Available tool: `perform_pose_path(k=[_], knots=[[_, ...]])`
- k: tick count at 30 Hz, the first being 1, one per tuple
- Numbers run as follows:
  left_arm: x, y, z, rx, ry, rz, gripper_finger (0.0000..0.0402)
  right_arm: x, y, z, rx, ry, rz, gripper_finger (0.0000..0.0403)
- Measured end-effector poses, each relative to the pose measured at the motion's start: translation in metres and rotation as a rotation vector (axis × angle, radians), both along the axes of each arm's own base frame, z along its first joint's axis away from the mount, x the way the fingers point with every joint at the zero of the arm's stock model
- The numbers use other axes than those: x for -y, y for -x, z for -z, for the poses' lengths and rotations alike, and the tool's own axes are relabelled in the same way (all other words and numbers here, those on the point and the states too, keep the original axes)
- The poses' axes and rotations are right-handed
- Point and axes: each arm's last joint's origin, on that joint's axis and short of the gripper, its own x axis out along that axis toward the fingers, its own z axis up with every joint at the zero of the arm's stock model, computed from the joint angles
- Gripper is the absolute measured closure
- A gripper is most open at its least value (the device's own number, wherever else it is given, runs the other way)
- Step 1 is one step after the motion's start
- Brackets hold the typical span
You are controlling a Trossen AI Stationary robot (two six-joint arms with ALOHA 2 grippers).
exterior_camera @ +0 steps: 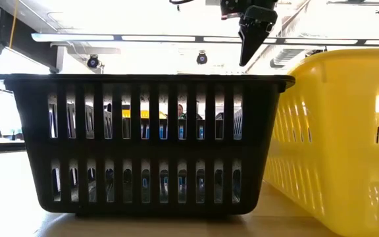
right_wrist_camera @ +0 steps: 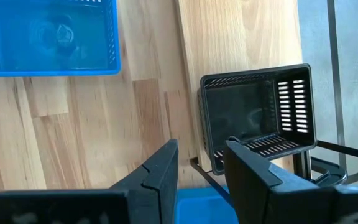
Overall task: Stack baskets on shelf by color
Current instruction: Put the bottom blue bin on the shelf
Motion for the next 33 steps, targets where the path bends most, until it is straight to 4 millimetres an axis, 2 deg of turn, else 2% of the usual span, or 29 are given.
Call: perform_pose_path(k=[4, 13, 33], knots=[[0.001, -0.001, 0.007, -0.042, -0.008, -0.013, 0.0275, 0.000, 0.000, 0.000, -0.004, -0.001, 0.000, 0.0289], [-0.004, -0.004, 0.008, -0.081, -0.008, -0.044, 0.0275, 0.000, 0.000, 0.000, -0.005, 0.000, -0.001, 0.0289], [-0.022, -0.007, 0.045, -0.135, 0.037, -0.116, 0.0275, 0.000, 0.002, 0.001, -0.022, 0.000, -0.008, 0.0289]])
